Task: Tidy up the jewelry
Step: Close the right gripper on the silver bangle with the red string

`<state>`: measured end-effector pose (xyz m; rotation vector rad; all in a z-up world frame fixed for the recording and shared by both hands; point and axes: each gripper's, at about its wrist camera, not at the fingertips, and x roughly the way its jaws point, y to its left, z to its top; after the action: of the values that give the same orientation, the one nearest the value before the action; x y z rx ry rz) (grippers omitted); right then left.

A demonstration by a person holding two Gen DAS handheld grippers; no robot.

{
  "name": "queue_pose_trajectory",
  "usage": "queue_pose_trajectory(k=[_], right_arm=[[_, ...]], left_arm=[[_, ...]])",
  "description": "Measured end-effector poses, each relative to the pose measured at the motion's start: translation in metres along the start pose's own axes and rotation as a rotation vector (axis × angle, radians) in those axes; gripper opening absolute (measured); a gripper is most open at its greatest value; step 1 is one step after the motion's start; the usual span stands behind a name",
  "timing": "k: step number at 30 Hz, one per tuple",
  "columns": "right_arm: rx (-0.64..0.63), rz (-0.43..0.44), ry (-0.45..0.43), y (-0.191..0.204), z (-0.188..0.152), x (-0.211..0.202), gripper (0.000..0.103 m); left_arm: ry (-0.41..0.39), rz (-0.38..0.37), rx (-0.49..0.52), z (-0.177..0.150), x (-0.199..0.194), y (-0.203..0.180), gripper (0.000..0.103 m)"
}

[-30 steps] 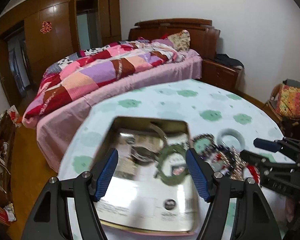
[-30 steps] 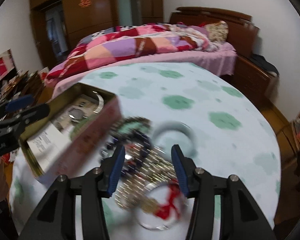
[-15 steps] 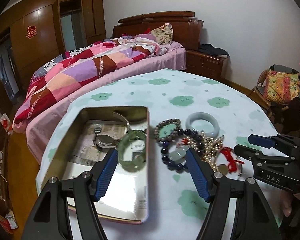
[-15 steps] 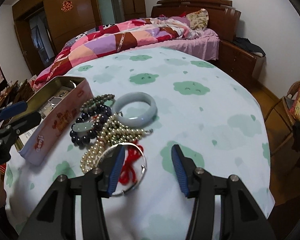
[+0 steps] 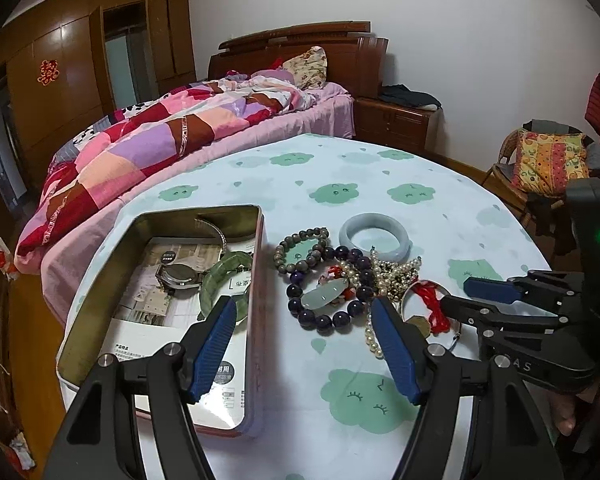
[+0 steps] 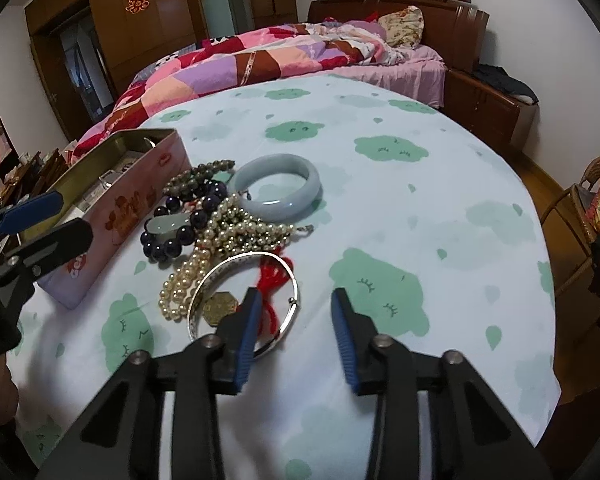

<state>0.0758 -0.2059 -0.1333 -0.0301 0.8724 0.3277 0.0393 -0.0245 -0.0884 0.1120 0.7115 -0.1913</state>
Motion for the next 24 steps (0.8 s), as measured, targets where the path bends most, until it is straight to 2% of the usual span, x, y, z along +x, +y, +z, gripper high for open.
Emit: queue_pose_trajectory(k=[3, 13, 18, 24], right_arm=[[0.003, -0.002, 0.014, 0.000, 0.000, 0.002, 0.026], [-0.030, 0.000, 0.034, 0.002, 0.010, 0.012, 0.019], [-0.032, 0.022, 0.029, -0.001, 0.010, 0.012, 0.008], [-0.008, 0.038, -0.022, -0.004, 0.007, 0.002, 0.008]], left_arm=[[-0.001, -0.006, 0.001, 0.000, 0.001, -0.001, 0.070], [0.000, -0.029, 0.013, 0.005, 0.002, -0.009, 0.070], [0.000, -0.030, 0.030, 0.008, 0.003, -0.015, 0.070], [0.008, -0.032, 0.051, 0.007, 0.005, -0.021, 0.069]])
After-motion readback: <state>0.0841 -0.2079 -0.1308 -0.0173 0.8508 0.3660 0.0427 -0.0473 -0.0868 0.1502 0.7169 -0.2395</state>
